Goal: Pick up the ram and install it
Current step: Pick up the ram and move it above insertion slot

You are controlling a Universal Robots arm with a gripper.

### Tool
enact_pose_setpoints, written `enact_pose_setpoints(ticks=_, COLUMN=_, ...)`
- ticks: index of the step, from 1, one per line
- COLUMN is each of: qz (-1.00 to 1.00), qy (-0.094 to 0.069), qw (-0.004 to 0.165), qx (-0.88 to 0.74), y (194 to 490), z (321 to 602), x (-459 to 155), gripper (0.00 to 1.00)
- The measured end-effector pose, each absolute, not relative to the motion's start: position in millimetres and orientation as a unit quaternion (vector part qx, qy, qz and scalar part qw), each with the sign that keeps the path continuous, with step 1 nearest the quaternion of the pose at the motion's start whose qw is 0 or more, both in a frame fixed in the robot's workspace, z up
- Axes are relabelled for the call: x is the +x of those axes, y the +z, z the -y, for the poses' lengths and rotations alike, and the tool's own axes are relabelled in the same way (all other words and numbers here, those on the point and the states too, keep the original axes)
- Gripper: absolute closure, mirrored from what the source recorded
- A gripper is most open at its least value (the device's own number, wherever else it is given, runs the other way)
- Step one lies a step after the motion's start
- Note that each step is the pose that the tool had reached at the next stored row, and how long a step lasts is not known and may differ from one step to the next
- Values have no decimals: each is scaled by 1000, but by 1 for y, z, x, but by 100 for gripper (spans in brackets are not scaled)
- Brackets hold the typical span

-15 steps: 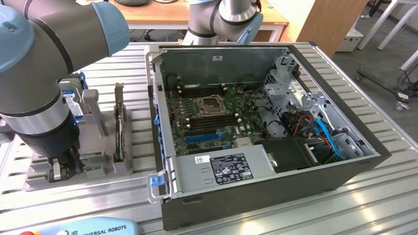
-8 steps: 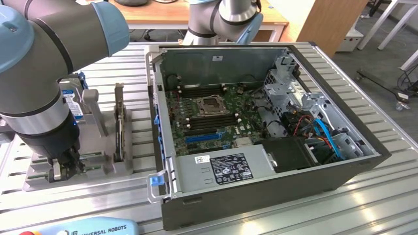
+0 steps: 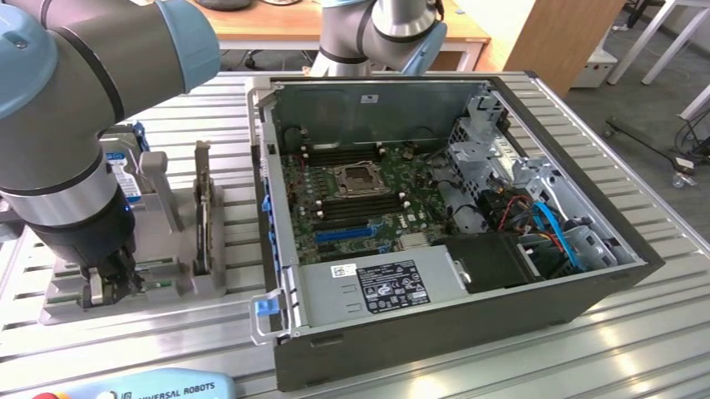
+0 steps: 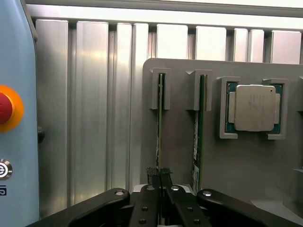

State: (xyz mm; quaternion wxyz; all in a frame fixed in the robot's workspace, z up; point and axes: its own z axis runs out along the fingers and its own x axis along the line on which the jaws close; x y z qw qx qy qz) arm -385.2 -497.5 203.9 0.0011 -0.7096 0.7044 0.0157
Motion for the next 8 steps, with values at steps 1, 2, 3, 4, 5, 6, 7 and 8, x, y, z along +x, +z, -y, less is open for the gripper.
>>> enact_pose_setpoints(ticks=1, qz=-704, qy=16, qw=1, qx=-710, y=205, z=497, x=-385, gripper=89)
enact_pose_setpoints(ticks=2, qz=-704, qy=16, qw=1, qx=-710, y=206, z=498, x=-385, gripper=89)
enact_pose_setpoints(ticks=3, qz=-704, qy=16, qw=1, qx=-710, y=207, z=497, x=-385, gripper=89)
enact_pose_setpoints(ticks=4, qz=-704, qy=16, qw=1, qx=-710, y=208, z=497, x=-385, gripper=89)
enact_pose_setpoints(ticks=5, qz=-704, qy=16, qw=1, qx=-710, y=209, z=497, x=-385, gripper=89)
enact_pose_setpoints(ticks=6, qz=-704, qy=16, qw=1, qx=-710, y=210, z=497, x=-385, gripper=89)
enact_pose_setpoints(ticks=7, qz=-704, qy=16, qw=1, qx=-710, y=211, z=497, x=-384, gripper=89)
enact_pose_setpoints(ticks=8, qz=-704, qy=16, qw=1, qx=-710, y=213, z=497, x=-384, gripper=89)
